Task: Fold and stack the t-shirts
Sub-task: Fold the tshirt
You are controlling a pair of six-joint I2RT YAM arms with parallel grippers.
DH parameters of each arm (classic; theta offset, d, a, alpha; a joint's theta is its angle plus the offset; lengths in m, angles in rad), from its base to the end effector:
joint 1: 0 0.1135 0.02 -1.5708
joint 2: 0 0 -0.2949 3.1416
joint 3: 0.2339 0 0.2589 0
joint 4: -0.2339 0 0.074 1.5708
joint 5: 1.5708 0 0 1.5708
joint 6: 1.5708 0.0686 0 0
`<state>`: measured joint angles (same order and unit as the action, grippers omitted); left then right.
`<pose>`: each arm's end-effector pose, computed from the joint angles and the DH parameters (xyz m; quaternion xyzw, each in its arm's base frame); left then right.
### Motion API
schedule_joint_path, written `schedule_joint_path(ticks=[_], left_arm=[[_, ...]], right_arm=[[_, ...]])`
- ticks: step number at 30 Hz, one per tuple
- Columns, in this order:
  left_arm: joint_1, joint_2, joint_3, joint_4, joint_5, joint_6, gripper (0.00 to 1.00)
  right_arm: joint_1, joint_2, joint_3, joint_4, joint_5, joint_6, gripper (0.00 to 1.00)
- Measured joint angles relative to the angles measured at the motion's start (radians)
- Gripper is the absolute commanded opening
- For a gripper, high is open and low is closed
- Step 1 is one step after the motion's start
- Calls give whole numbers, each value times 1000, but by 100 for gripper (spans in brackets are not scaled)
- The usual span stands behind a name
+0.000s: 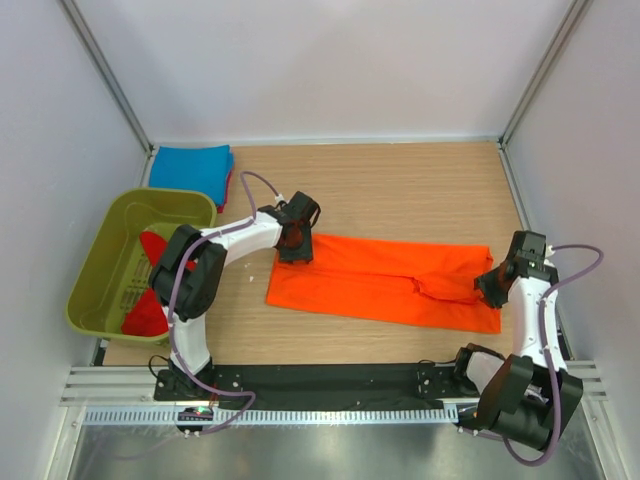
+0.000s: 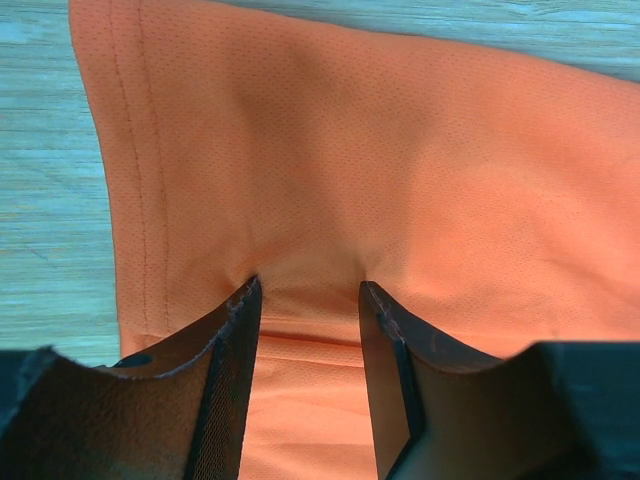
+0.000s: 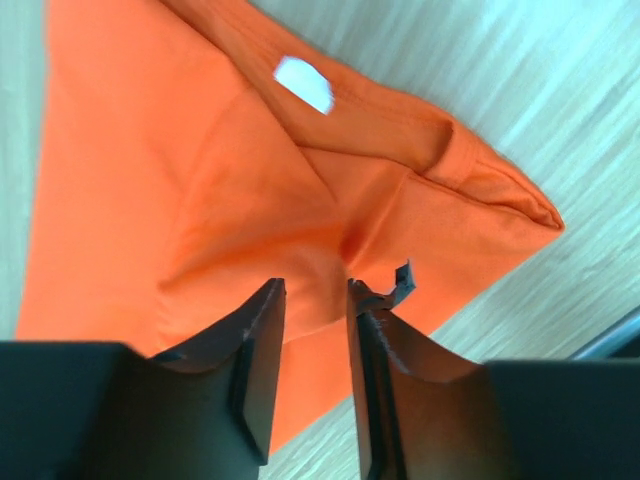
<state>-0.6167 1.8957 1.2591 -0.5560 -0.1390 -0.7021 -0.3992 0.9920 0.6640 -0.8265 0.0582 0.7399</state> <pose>0.3357 -0.2263 0.1596 -0.0549 0.9784 -0.0610 0.1900 0.1588 -0.0713 0.2057 0.5325 0.8204 0.0070 0.2084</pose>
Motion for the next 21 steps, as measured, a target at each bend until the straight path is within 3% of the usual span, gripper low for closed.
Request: schedule_joint_path(ticks=[3,9,13,21], left_arm=[[2,0,6,-14,0,0,47],[9,0,75,-93,0,6,48],[10,1,143,-94,1,16,47],[36,104,208,-101,5,31,47]], right_arm=[[1,42,72,-6,0,-7,47],[1,150,238,27,-10,-14,47],[1,214,249,125,-45,-41,39],[-32,470,250,334,-161,-188,44]])
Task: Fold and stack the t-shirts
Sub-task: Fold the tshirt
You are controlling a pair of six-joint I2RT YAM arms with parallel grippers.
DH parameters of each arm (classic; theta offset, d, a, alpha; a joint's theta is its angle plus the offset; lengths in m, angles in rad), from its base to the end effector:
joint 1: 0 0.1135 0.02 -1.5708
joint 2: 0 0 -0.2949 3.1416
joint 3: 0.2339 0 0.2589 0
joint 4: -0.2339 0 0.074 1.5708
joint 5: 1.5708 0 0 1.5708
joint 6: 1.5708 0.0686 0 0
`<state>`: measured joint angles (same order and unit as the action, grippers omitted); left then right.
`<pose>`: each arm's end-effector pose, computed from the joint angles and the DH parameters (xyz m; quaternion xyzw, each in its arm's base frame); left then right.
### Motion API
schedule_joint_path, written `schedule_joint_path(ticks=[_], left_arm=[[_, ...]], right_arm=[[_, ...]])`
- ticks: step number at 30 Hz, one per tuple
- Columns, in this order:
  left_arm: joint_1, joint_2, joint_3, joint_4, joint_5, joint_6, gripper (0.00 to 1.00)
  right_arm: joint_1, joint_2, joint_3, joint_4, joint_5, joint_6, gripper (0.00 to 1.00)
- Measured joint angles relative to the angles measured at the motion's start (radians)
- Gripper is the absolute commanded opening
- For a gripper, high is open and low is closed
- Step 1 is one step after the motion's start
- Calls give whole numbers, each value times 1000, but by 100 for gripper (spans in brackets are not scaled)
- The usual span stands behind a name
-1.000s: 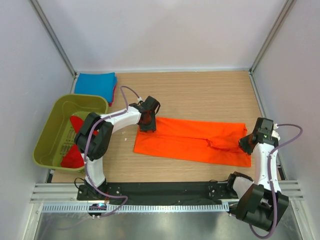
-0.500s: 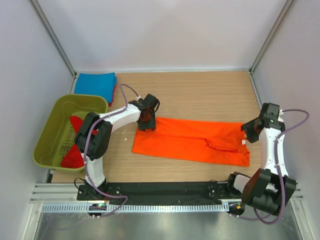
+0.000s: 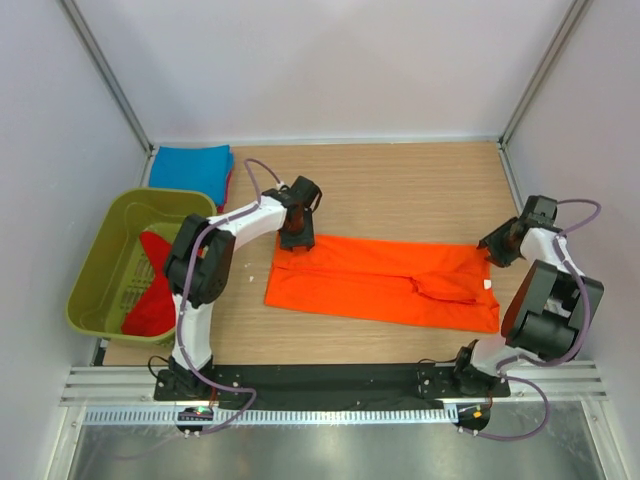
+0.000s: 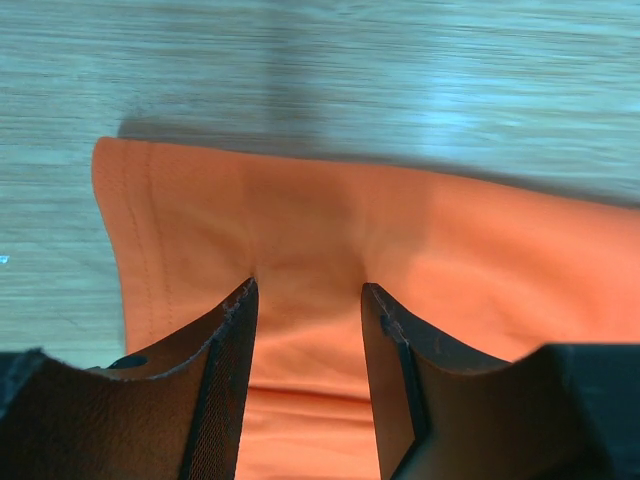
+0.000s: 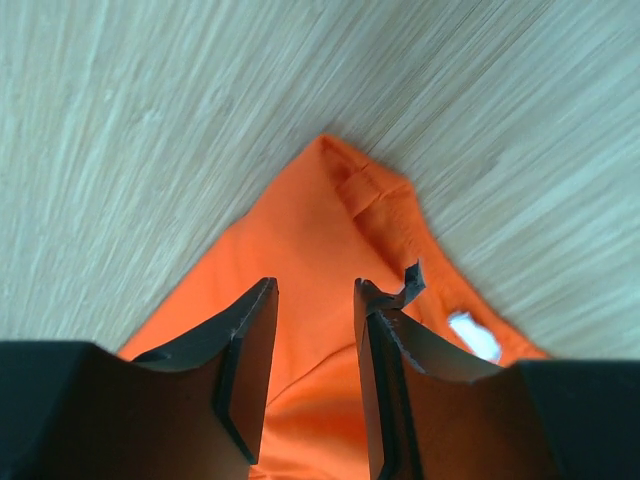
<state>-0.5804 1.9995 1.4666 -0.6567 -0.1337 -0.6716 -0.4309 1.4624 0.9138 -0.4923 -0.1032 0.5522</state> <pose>0.3753 -0.2352 0.1737 -0.0573 0.9781 -0.0576 0.1916 0.2811 -0.1215 0.2038 0.4430 0.8561 0.0655 0.2580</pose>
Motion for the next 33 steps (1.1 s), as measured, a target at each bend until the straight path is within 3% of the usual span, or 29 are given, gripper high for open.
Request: schedule_joint_path(ticks=[8,12,15,16,24,29,33], left_arm=[[16,29,-6,1,0,-2,47],[15,28,-12,4,-22,-9,48],[13,15,-34,24,-37,-24,49],[14,13,-38,26,-42,-28,48],[42,13,-38,30,-48,-72,49],[73,18,-20,28,-19,-80,49],[84,31,12,3,-2,-78,50]], right_arm=[[-42,126,0,107,-55,-57,41],[-42,184,0,158,-63,-66,24],[-42,225,6,188,-73,-68,4],[-42,235,15,194,-74,-69,1],[-40,335,106,262,-141,-68,2],[-12,505,304,276,-232,-72,4],[34,638,518,240,-240,-110,13]])
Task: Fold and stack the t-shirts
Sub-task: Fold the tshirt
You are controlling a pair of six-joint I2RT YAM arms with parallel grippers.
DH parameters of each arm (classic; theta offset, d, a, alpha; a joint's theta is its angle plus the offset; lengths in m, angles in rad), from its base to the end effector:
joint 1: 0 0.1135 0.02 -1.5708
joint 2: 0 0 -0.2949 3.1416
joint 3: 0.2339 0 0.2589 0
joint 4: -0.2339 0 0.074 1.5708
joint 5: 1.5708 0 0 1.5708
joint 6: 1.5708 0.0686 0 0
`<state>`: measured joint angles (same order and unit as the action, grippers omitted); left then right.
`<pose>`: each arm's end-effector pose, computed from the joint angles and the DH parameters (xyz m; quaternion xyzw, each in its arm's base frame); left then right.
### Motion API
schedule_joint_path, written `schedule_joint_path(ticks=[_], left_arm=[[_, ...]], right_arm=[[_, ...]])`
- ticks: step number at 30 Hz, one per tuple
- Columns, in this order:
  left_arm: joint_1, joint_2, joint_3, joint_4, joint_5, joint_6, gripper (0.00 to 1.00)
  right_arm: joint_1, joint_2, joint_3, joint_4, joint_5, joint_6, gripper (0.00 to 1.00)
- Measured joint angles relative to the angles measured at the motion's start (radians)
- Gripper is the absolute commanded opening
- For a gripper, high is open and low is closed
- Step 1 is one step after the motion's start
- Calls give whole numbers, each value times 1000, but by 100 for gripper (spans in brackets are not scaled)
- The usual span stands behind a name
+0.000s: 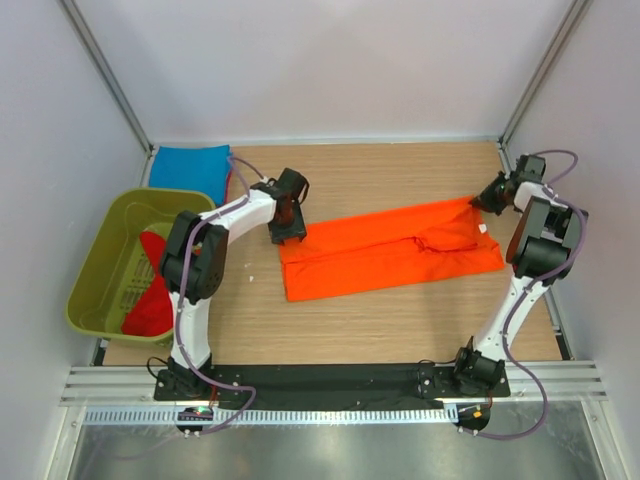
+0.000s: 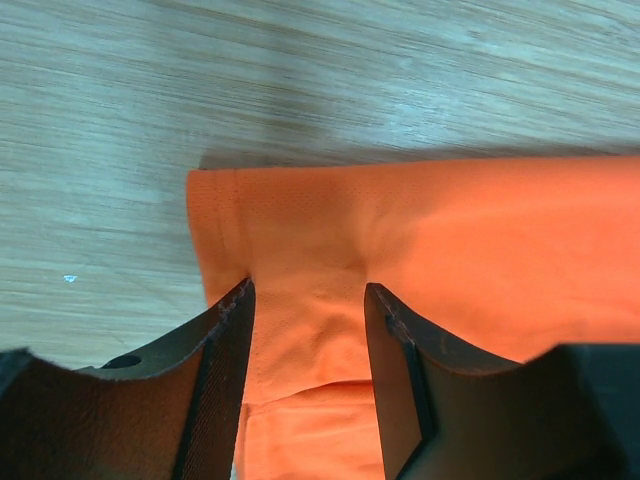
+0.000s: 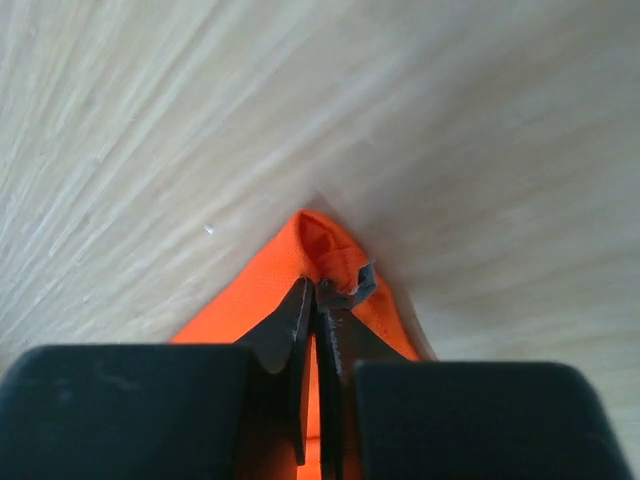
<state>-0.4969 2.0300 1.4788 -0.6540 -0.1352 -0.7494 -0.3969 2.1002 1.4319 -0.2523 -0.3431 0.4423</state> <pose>0.3977 -0.2052 0.1645 -0.1357 0.9717 -0.0519 0.1860 0.4587 -0.1672 0.1487 0.3306 0.8749 0.1689 0.3110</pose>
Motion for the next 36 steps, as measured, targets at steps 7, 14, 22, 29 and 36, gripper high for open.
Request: schedule_joint_path(ticks=[7,14,22,29,36], left_arm=[[0,-30,28,-57,-24,51,51],[-3,-63,134,-125,26,152,52],[-13,-188,153,-167,101,221,54],[-12,-211,121,-172,139,233,53],[-13,-211,117,-179,144,233,53]], right_arm=[[45,90,315,-231,45,-49,31],[42,-12,291,-463,149,-23,41],[50,-214,71,-514,203,-18,30],[67,-232,-172,-476,261,-13,28],[69,-244,-214,-447,285,-3,28]])
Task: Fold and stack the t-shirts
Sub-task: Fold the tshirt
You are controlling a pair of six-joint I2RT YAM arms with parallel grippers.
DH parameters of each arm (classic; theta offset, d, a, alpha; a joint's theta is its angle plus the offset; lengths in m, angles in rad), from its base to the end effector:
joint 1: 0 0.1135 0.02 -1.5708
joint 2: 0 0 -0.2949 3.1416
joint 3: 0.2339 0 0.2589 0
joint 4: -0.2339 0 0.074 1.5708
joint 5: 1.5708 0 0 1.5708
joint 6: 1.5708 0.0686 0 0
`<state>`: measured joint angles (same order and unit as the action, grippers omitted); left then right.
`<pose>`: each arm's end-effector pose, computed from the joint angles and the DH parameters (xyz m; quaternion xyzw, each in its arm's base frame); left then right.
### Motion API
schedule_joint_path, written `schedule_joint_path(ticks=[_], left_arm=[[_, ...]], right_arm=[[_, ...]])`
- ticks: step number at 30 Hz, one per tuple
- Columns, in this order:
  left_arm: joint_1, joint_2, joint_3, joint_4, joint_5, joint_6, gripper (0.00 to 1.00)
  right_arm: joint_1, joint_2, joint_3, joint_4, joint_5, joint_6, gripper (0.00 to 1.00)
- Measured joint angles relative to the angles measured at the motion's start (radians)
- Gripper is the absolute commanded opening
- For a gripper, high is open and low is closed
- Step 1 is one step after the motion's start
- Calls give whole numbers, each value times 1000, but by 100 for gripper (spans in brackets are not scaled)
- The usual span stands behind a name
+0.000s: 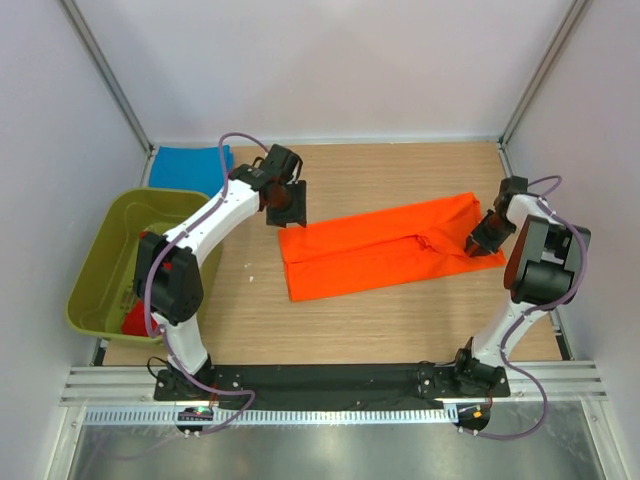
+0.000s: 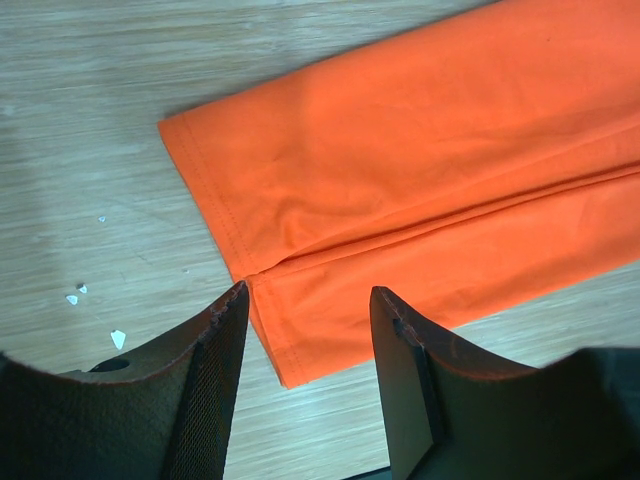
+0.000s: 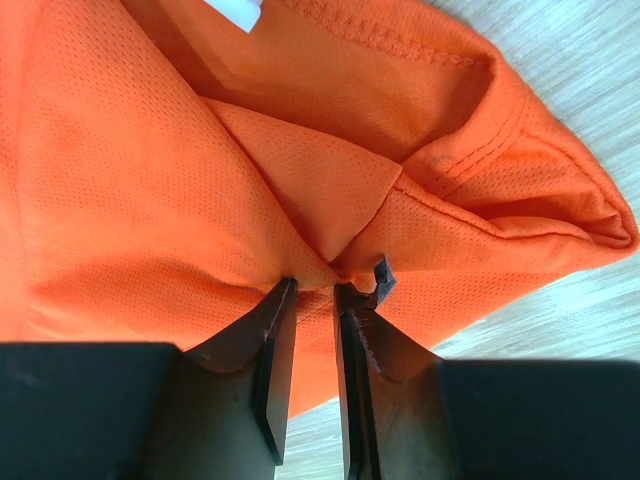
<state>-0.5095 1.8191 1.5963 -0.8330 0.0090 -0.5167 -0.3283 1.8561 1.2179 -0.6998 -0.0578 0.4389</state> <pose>0.3677 -0.2062 0.2781 -0.0023 0.9670 -0.1288 0.2197 0.3552 -0.1168 0.1560 0.3685 0.9219 0.0351 0.1143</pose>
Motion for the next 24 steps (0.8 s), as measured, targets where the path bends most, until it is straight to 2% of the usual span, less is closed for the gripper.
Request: schedule_joint_path(ticks=[12,18,24], left_arm=[[0,1,-32,1,0,-3,54],[0,1,-56,2,0,-7,53],[0,1,-57,1,-16,-8,54]], right_arm=[[21,-96,61,-51,27,2,31],[140,-106,135,-51,-1,9,29],[257,-32,154,-7,-31,20,28]])
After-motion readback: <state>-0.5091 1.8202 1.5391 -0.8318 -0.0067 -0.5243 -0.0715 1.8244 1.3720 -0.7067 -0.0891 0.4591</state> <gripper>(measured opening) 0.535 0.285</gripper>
